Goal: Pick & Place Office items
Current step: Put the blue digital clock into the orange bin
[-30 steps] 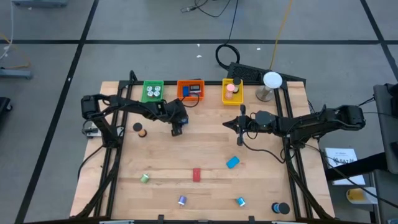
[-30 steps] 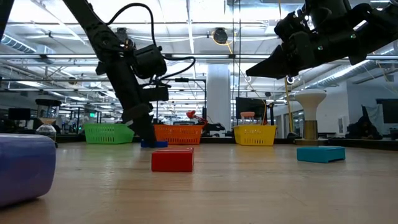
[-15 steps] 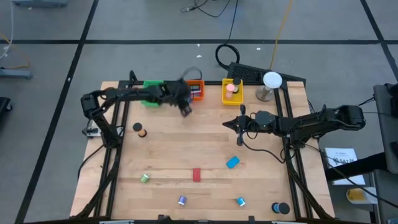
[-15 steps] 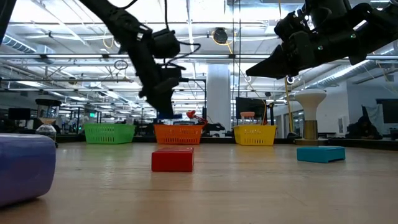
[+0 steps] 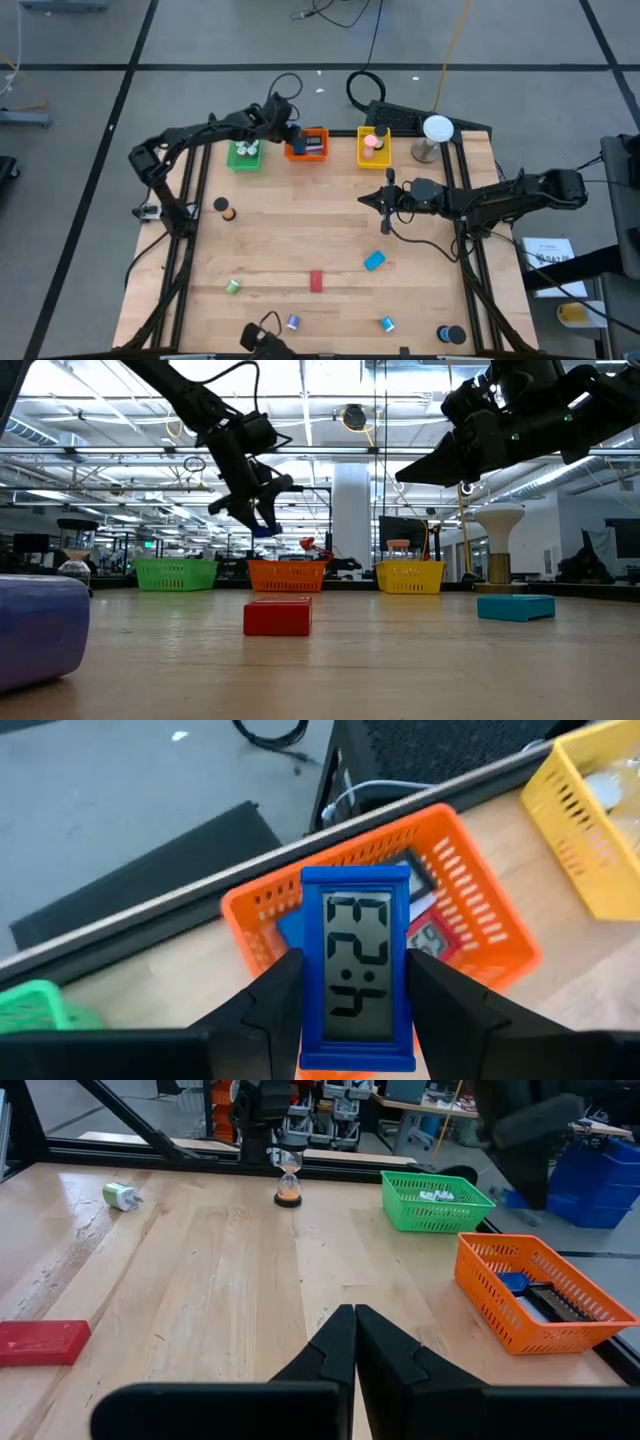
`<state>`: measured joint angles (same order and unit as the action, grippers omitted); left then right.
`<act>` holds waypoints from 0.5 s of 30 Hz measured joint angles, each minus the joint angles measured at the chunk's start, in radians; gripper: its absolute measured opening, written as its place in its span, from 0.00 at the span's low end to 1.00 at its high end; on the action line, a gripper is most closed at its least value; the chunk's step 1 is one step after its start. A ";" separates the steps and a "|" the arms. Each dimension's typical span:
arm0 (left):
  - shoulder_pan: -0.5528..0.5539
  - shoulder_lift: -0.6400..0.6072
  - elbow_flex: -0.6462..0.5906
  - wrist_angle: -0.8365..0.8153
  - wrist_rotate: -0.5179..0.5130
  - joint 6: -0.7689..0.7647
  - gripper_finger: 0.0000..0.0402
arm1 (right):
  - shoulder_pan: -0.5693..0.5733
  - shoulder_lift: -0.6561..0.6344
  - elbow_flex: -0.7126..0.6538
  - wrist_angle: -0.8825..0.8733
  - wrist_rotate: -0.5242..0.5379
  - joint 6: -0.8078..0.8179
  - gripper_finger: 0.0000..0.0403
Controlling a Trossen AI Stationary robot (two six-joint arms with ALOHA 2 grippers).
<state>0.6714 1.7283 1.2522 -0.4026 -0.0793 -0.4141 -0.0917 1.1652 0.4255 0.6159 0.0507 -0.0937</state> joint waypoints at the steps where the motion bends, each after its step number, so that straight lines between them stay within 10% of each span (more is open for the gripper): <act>1: -0.008 0.011 0.000 0.022 -0.006 -0.017 0.38 | 0.000 0.000 0.000 0.000 0.000 0.000 0.01; 15: -0.016 0.146 0.000 0.071 -0.079 -0.195 0.38 | 0.002 0.000 0.000 0.001 -0.002 0.003 0.01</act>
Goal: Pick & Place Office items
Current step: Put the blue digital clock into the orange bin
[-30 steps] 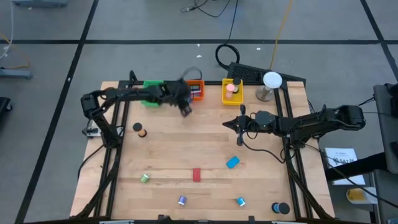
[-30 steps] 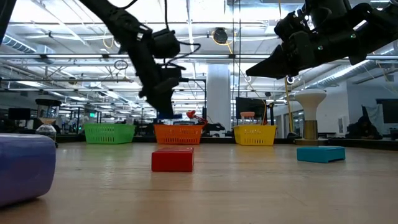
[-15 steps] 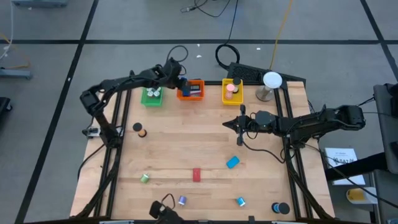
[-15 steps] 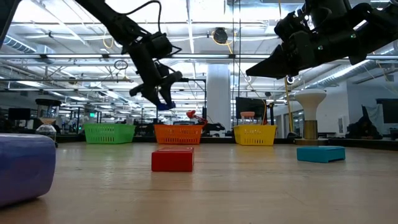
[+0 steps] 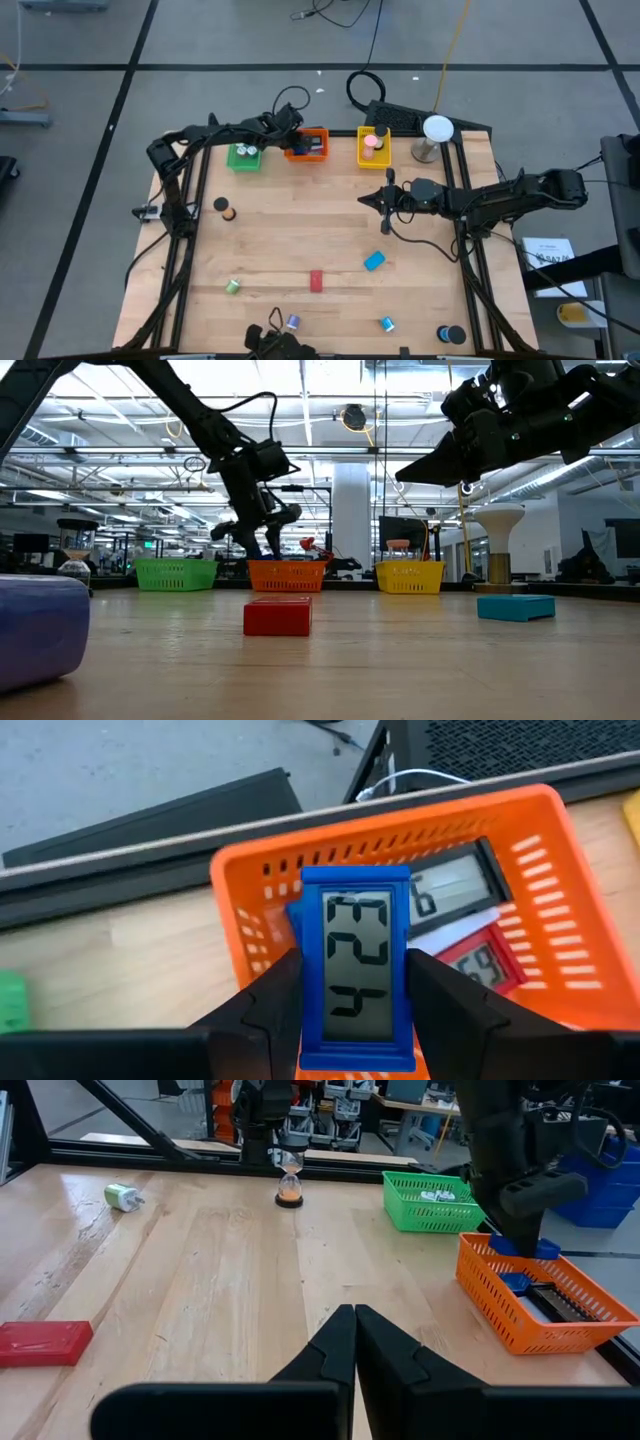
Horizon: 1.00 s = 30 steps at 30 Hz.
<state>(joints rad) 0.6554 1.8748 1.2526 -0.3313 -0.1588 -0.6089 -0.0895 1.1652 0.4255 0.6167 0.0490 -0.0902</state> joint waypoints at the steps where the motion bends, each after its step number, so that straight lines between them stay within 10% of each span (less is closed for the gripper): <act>1: -0.001 0.000 0.000 0.002 0.000 -0.006 0.38 | 0.000 0.000 0.000 0.000 0.000 0.000 0.01; 21: -0.019 0.064 0.000 0.075 0.008 -0.052 0.39 | 0.000 0.000 0.000 -0.005 0.000 0.000 0.01; 30: -0.015 0.060 0.000 0.075 0.008 -0.026 0.57 | 0.000 0.000 0.000 -0.008 0.000 0.000 0.01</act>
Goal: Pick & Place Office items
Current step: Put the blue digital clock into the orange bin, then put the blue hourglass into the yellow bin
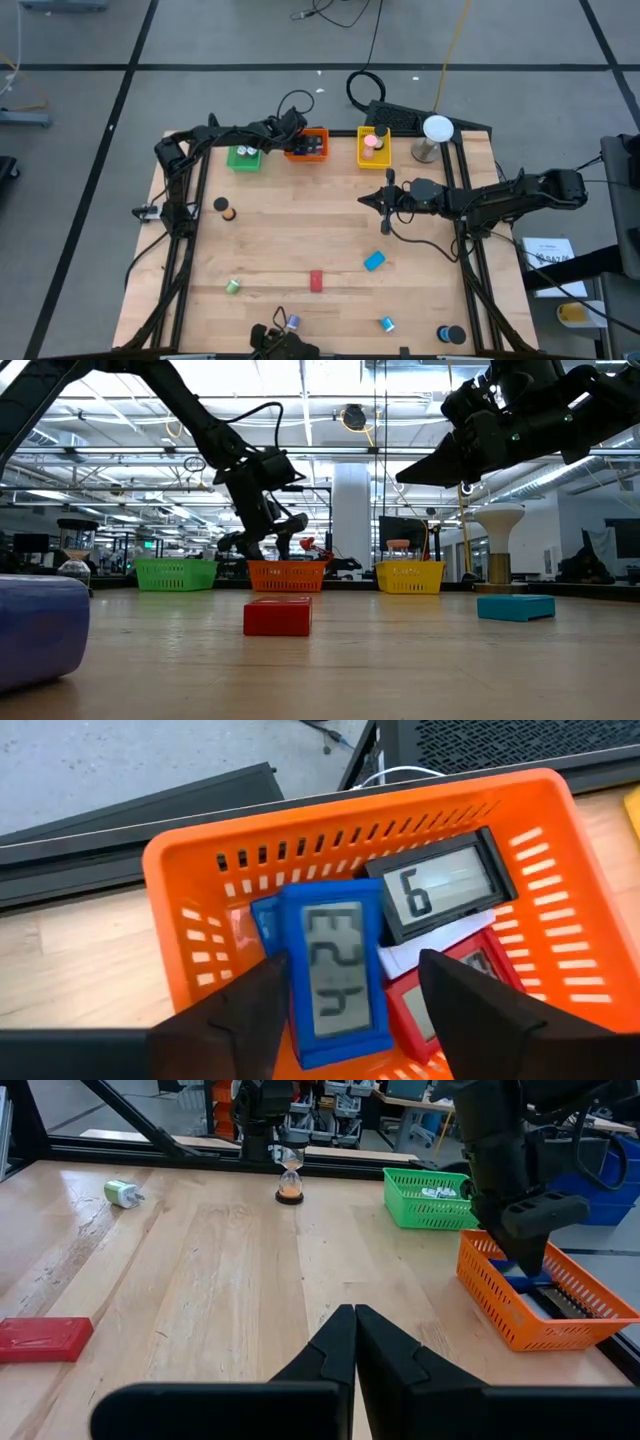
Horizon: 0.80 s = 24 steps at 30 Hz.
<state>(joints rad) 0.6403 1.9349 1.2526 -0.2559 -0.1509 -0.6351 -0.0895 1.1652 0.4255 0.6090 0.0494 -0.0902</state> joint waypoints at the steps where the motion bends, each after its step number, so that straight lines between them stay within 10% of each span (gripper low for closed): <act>1: 0.002 -0.004 0.000 -0.002 0.000 0.003 0.58 | 0.000 0.000 0.000 0.000 0.000 0.000 0.01; 14: -0.023 -0.212 -0.013 -0.080 -0.003 0.342 0.57 | 0.000 0.000 0.000 0.000 0.000 0.000 0.01; 24: -0.258 -0.462 -0.483 0.538 0.063 0.553 0.06 | 0.000 0.000 0.000 0.010 0.002 -0.040 0.01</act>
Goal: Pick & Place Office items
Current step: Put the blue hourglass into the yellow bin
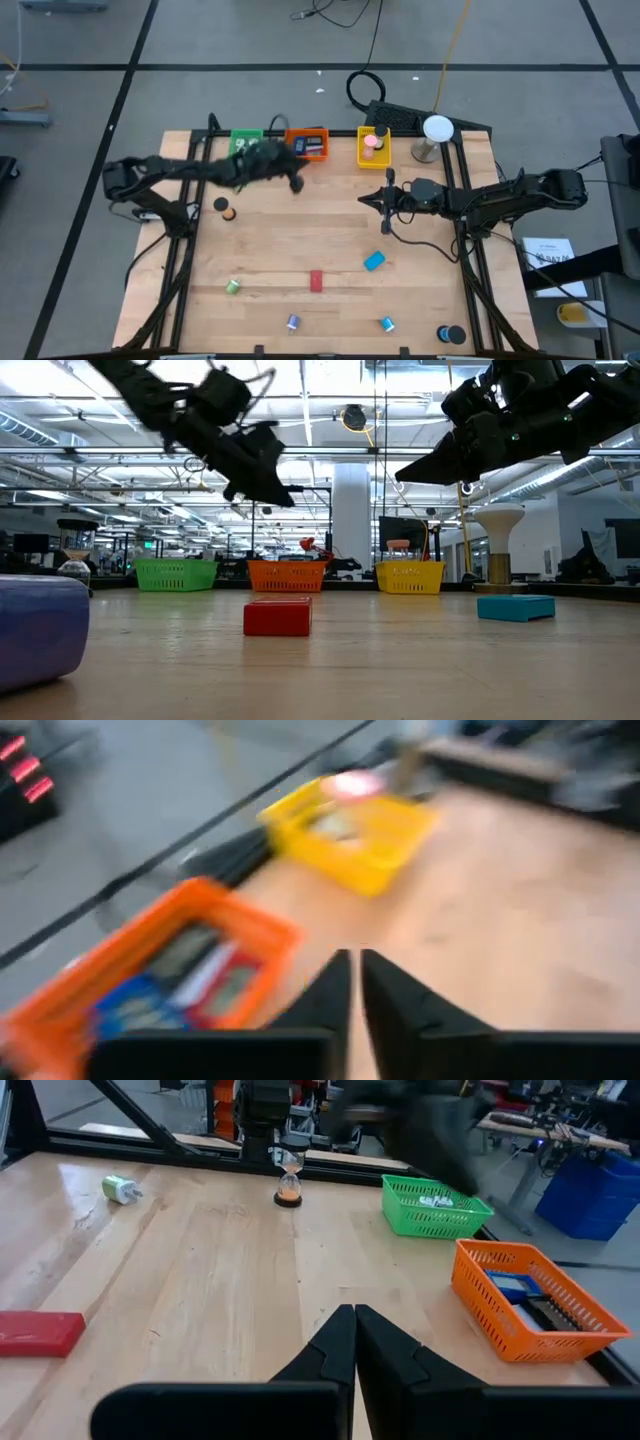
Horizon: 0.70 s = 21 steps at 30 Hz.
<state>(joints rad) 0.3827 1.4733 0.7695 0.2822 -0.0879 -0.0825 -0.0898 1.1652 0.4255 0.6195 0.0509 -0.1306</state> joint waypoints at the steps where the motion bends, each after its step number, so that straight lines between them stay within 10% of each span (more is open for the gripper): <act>1: -0.019 -0.012 -0.055 0.086 0.020 0.011 0.03 | 0.000 0.000 0.000 0.004 0.000 -0.013 0.01; 16: -0.189 -0.030 -0.379 0.487 0.038 0.057 0.12 | 0.000 0.000 0.000 -0.004 -0.007 0.104 0.01; 21: -0.249 -0.030 -0.412 0.586 0.038 0.088 0.12 | 0.013 0.000 0.000 0.201 -0.221 0.237 0.01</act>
<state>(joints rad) 0.1335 1.4429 0.3572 0.8685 -0.0497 0.0056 -0.0768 1.1648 0.4255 0.8203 -0.1704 0.1062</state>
